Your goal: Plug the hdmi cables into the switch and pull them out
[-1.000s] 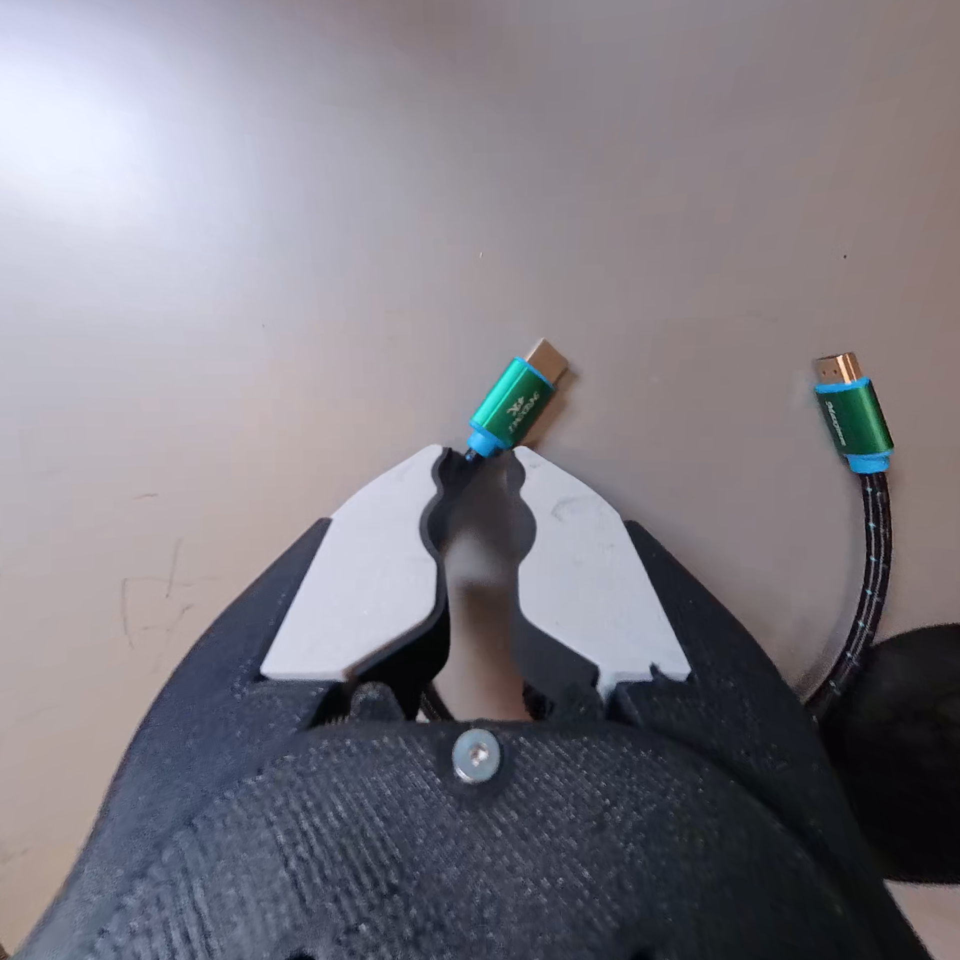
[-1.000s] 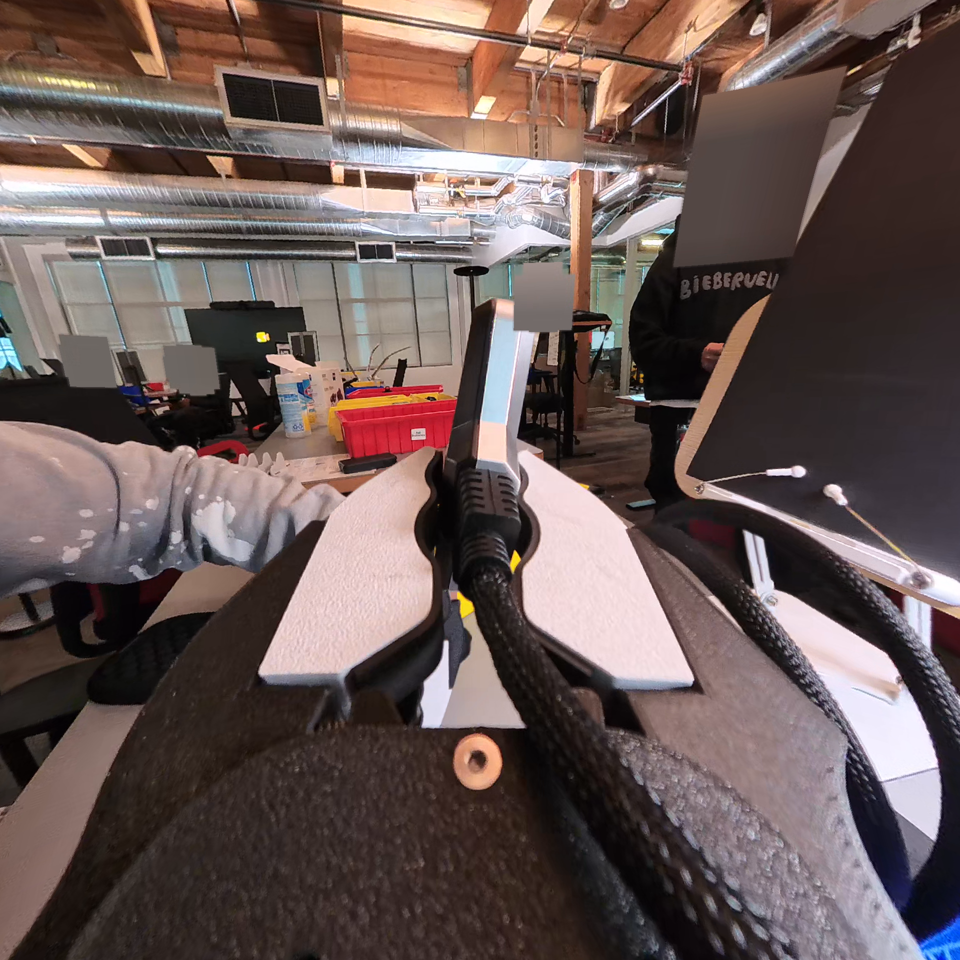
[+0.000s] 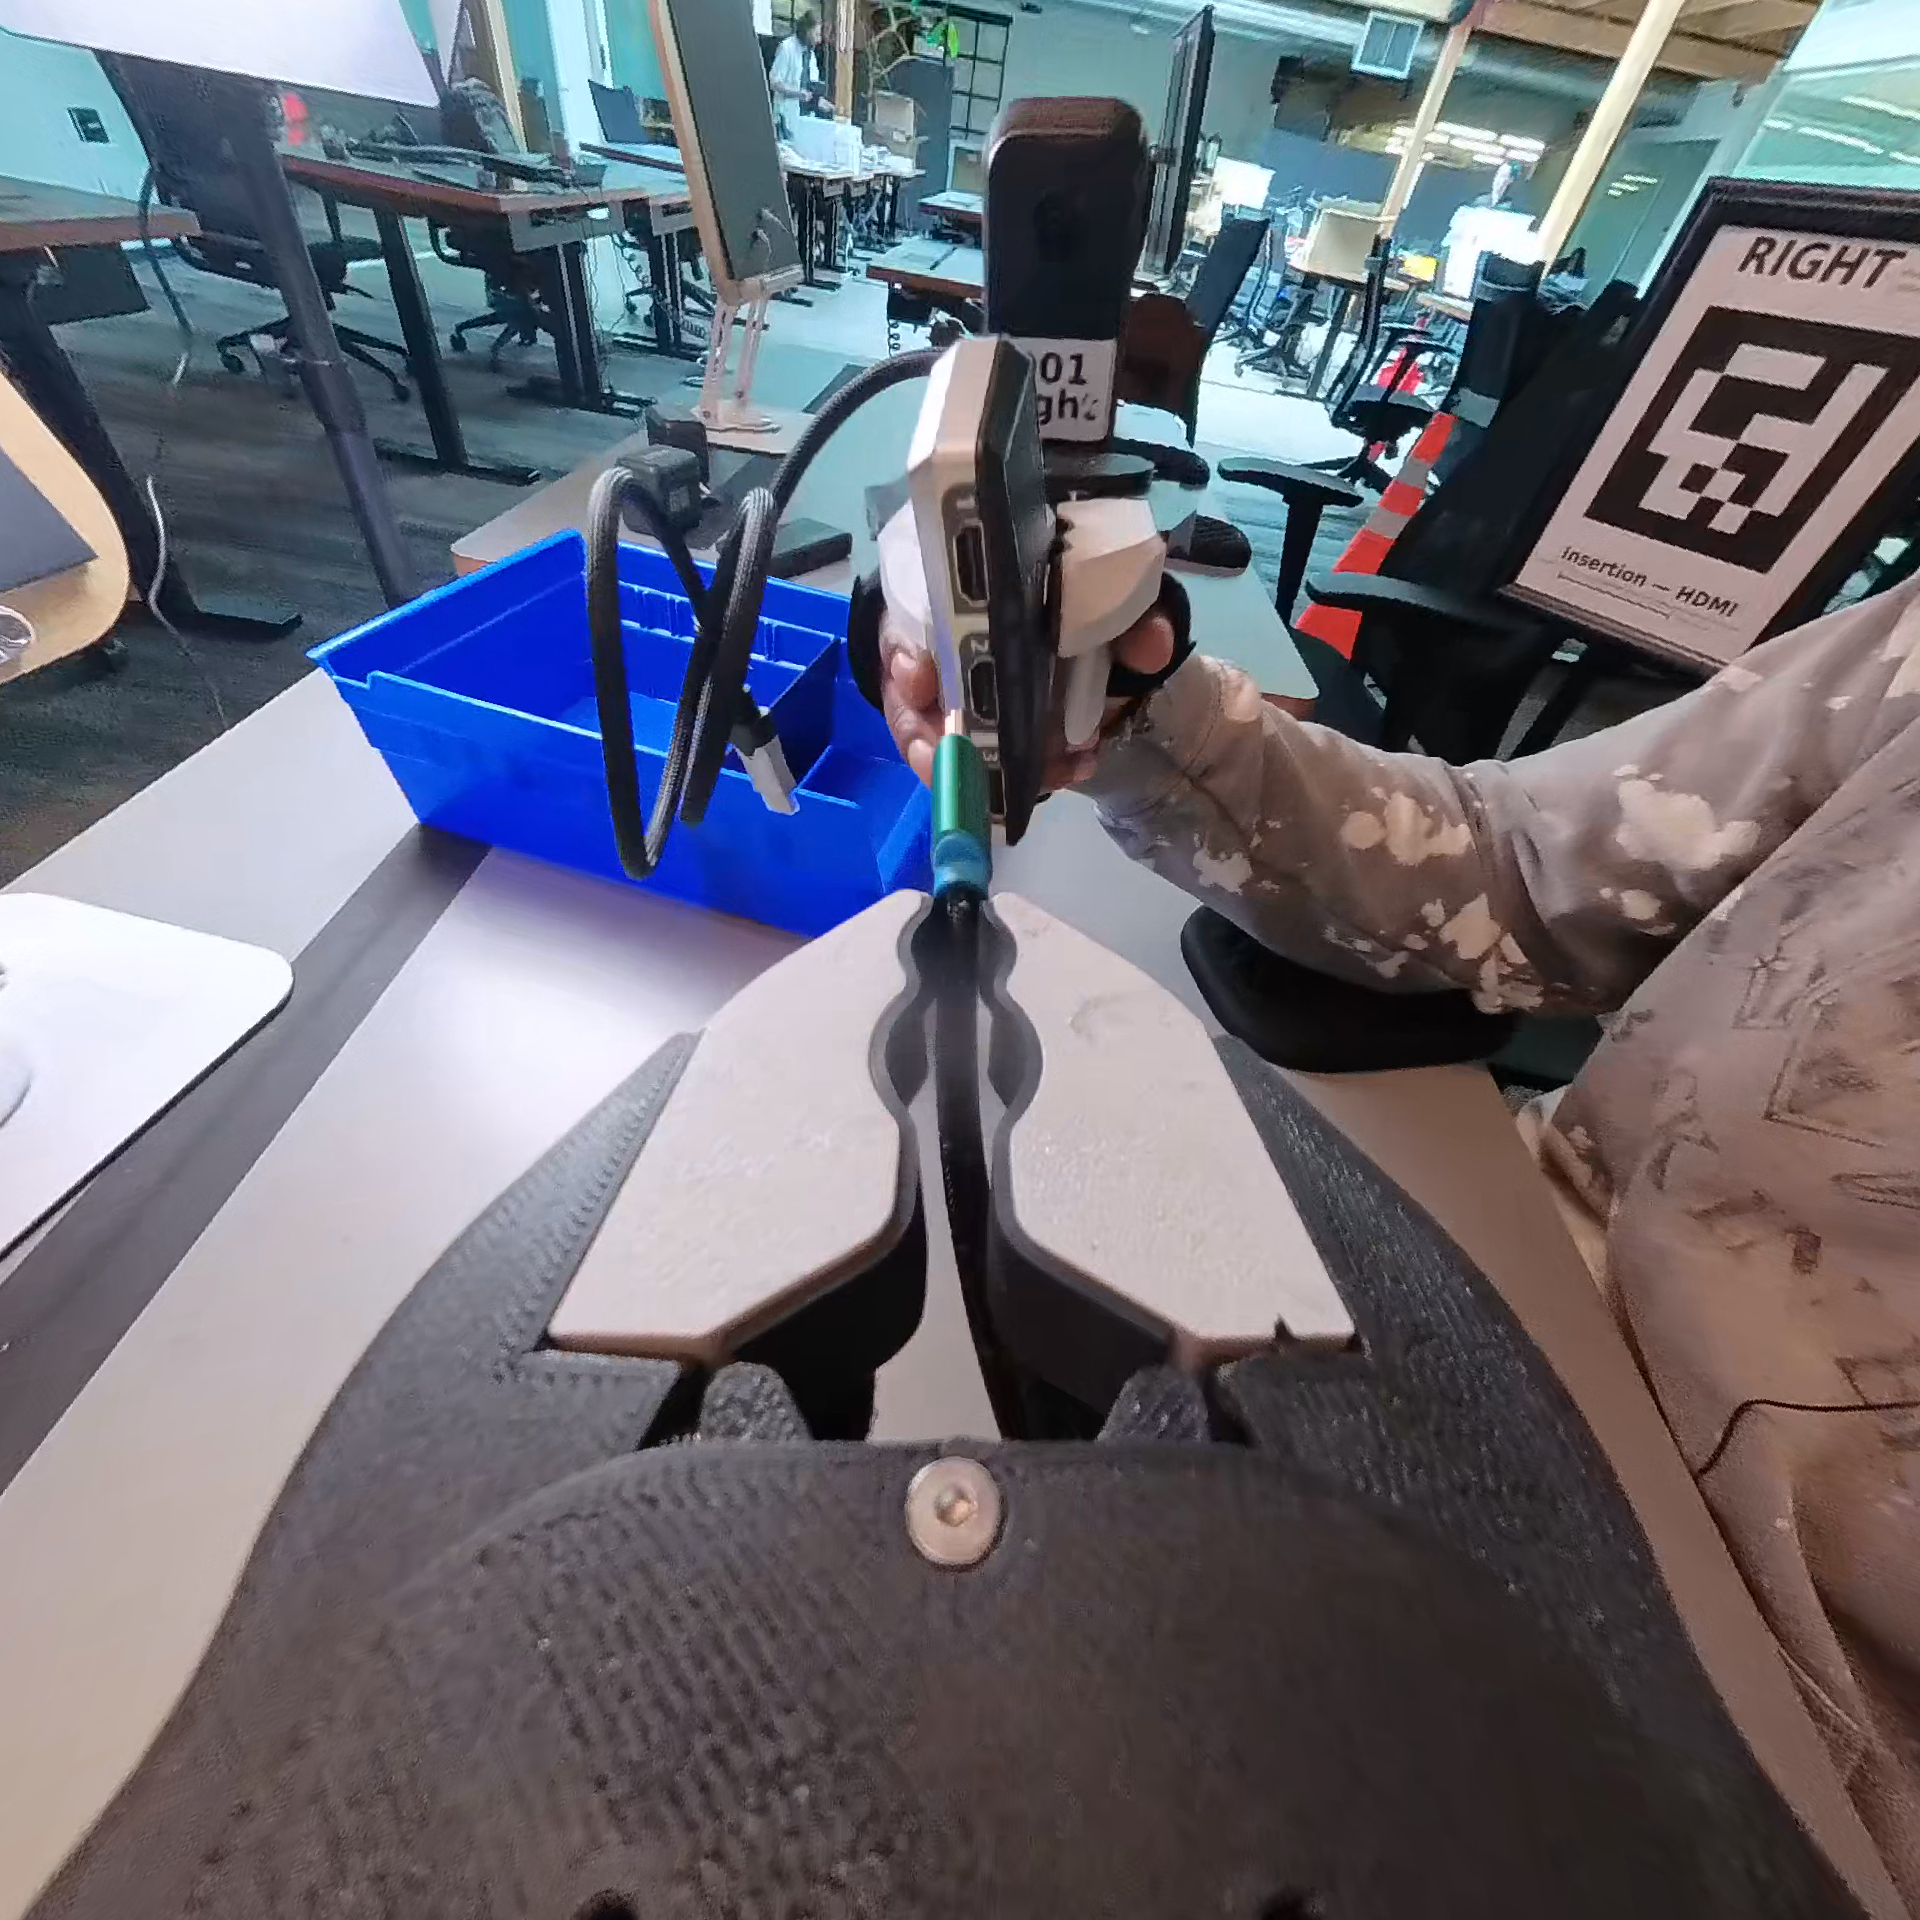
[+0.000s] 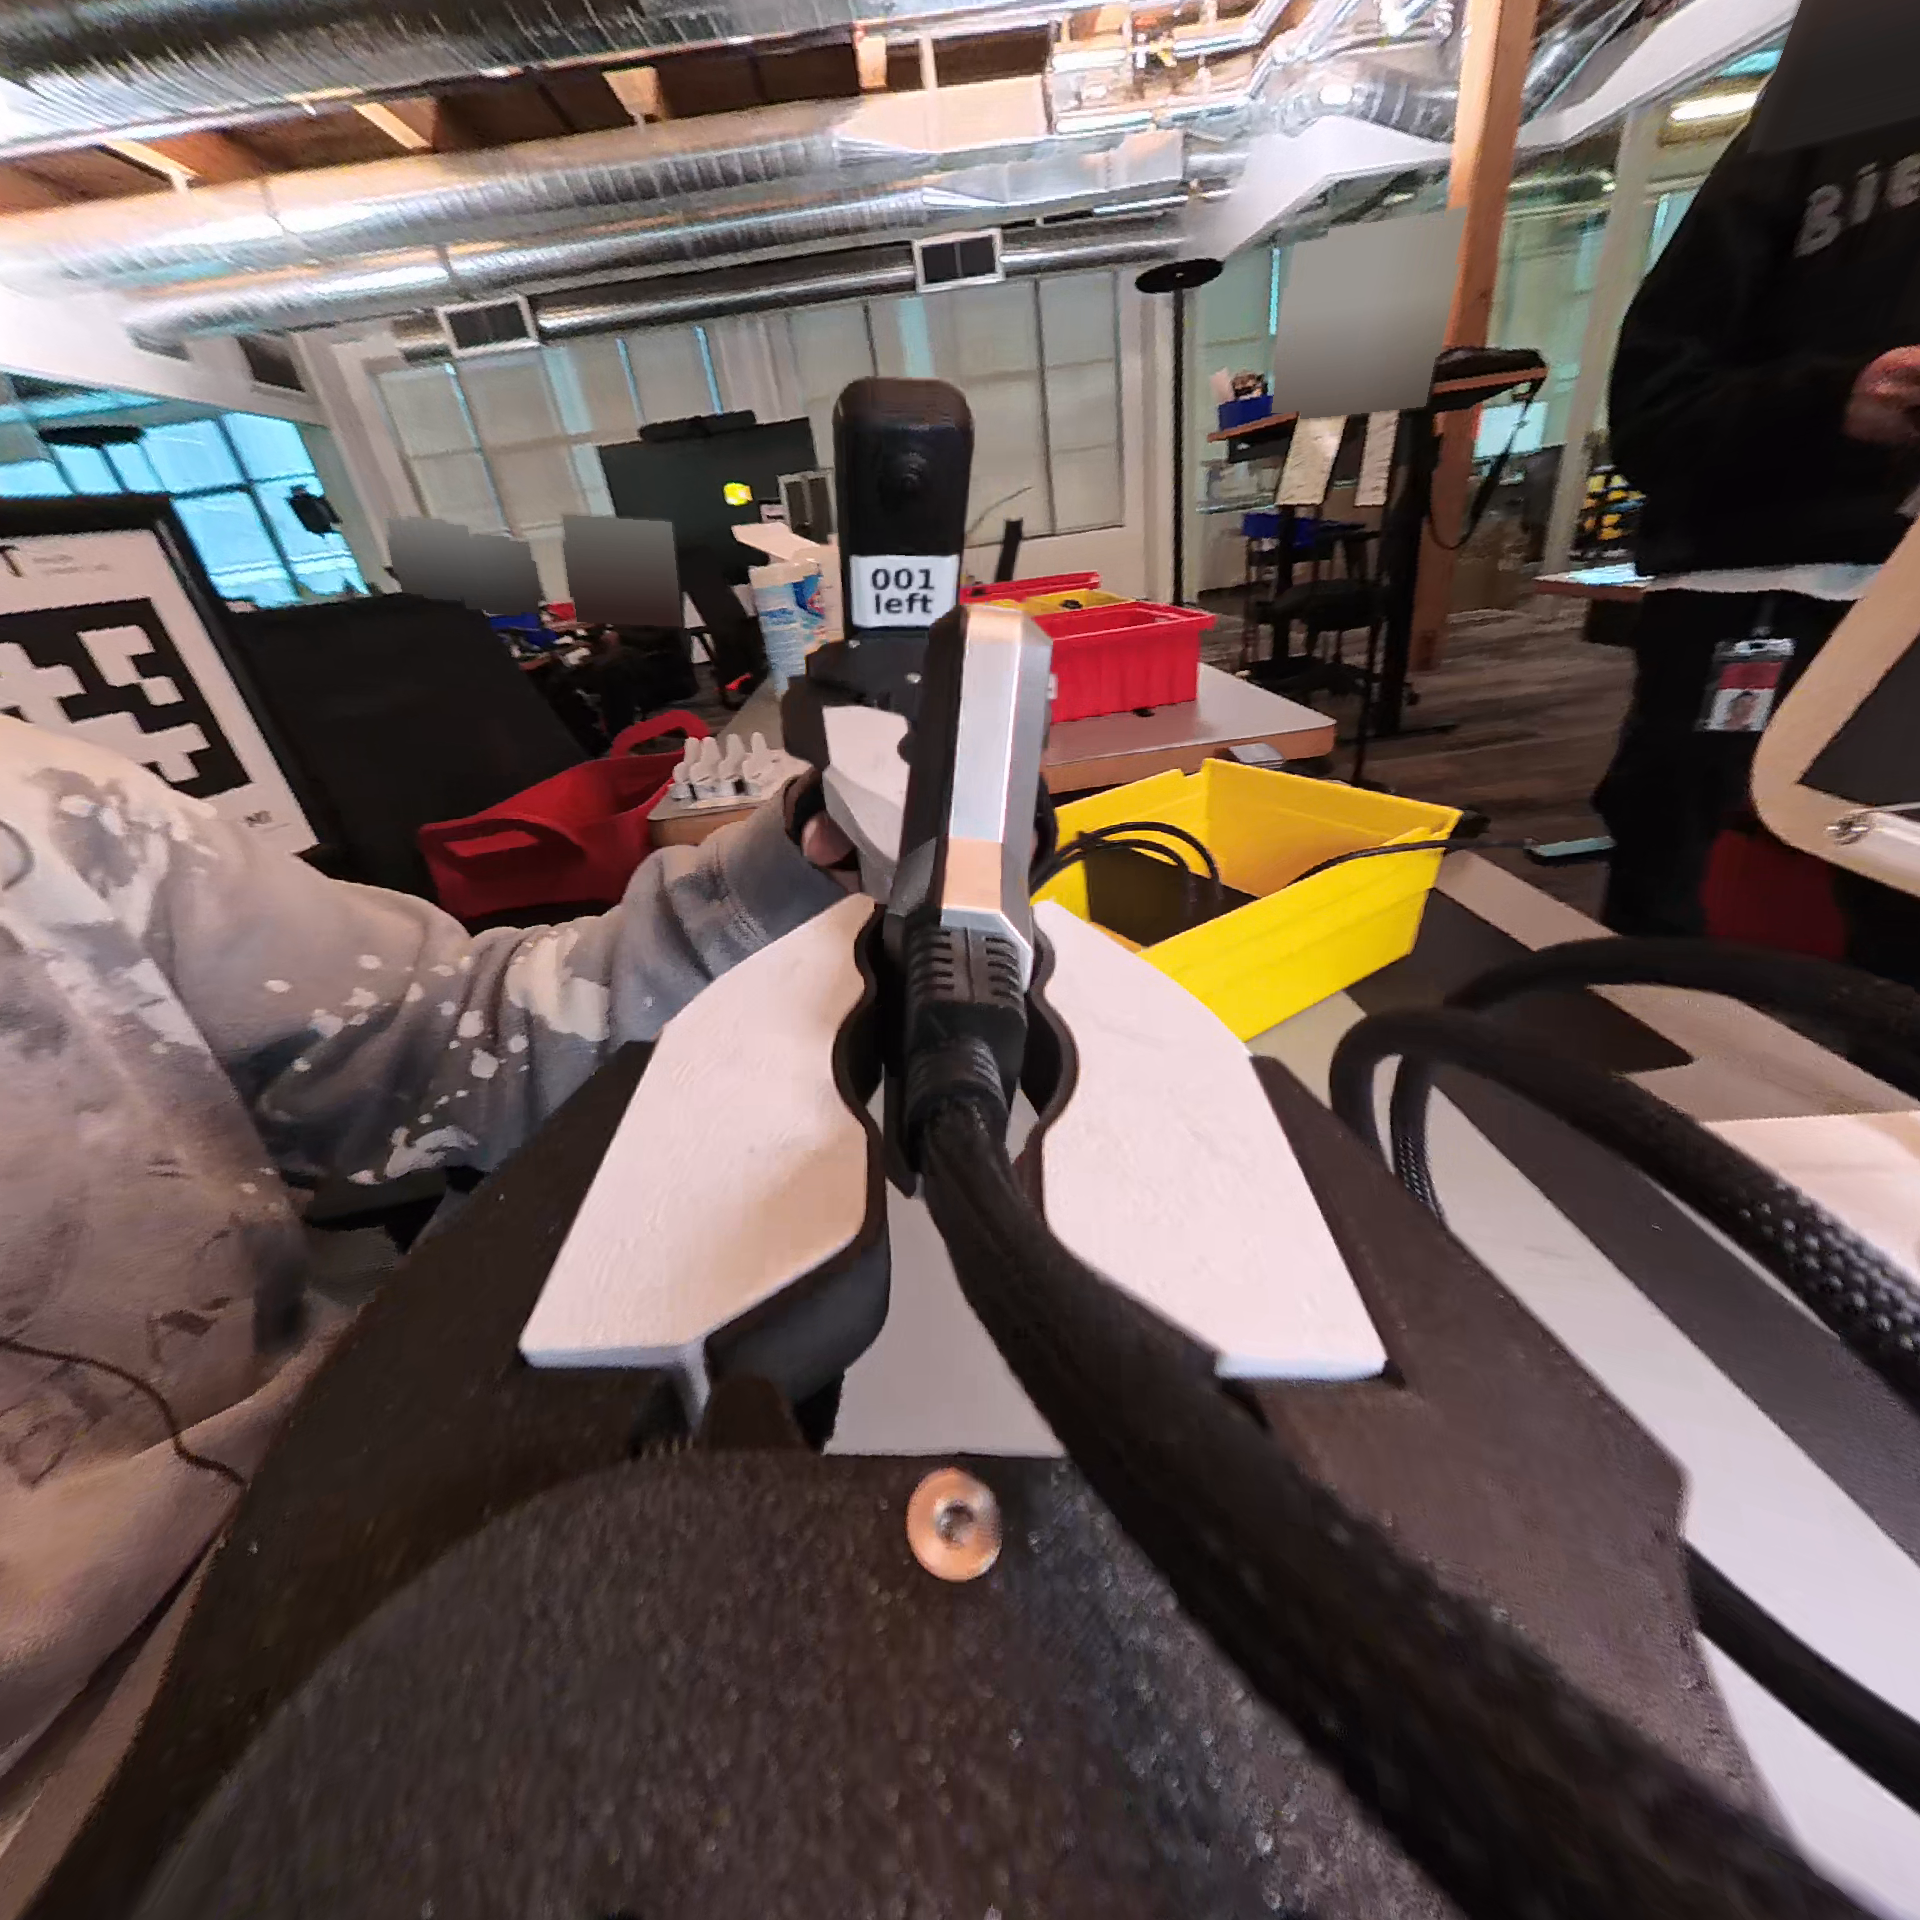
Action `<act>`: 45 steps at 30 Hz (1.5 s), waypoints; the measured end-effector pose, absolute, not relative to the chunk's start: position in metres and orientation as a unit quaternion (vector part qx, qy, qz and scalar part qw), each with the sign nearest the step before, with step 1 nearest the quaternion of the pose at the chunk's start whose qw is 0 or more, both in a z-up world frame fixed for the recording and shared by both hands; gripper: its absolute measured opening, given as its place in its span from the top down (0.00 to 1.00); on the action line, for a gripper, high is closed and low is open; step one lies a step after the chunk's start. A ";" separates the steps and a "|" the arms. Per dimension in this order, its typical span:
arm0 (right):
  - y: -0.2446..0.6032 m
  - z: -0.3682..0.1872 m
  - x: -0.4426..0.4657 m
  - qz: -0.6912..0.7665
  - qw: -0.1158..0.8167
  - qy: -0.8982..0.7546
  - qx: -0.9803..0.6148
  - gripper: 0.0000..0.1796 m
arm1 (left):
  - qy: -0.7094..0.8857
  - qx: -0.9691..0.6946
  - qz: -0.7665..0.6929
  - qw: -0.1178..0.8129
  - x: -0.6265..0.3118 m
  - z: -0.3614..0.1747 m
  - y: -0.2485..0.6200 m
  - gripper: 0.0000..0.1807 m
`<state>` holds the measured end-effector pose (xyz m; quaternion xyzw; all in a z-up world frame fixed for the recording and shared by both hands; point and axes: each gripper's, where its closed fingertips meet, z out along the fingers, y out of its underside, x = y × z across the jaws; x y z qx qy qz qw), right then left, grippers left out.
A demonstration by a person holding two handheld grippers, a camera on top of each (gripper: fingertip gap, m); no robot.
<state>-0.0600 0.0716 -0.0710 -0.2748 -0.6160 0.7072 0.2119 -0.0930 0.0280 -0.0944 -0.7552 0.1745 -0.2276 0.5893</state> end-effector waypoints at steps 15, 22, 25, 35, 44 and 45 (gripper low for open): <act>0.069 -0.069 -0.052 0.790 0.115 -0.554 -0.236 0.88 | 0.211 -0.759 -0.244 0.566 -0.076 -0.092 0.017 0.96; 0.070 -0.068 -0.046 0.780 0.126 -0.569 -0.227 0.88 | 0.224 -0.776 -0.240 0.539 -0.070 -0.103 0.018 0.96; 0.068 -0.068 -0.045 0.773 0.130 -0.579 -0.224 0.88 | 0.225 -0.778 -0.245 0.532 -0.068 -0.104 0.017 0.96; 0.060 -0.073 -0.041 0.721 0.181 -0.633 -0.215 0.88 | 0.206 -0.784 -0.288 0.510 -0.066 -0.110 0.016 0.96; 0.064 -0.057 -0.049 0.752 0.222 -0.581 -0.220 0.88 | 0.166 -0.733 -0.344 0.563 -0.073 -0.089 0.021 0.96; 0.064 -0.058 -0.051 0.749 0.228 -0.581 -0.222 0.88 | 0.163 -0.732 -0.341 0.567 -0.075 -0.089 0.021 0.96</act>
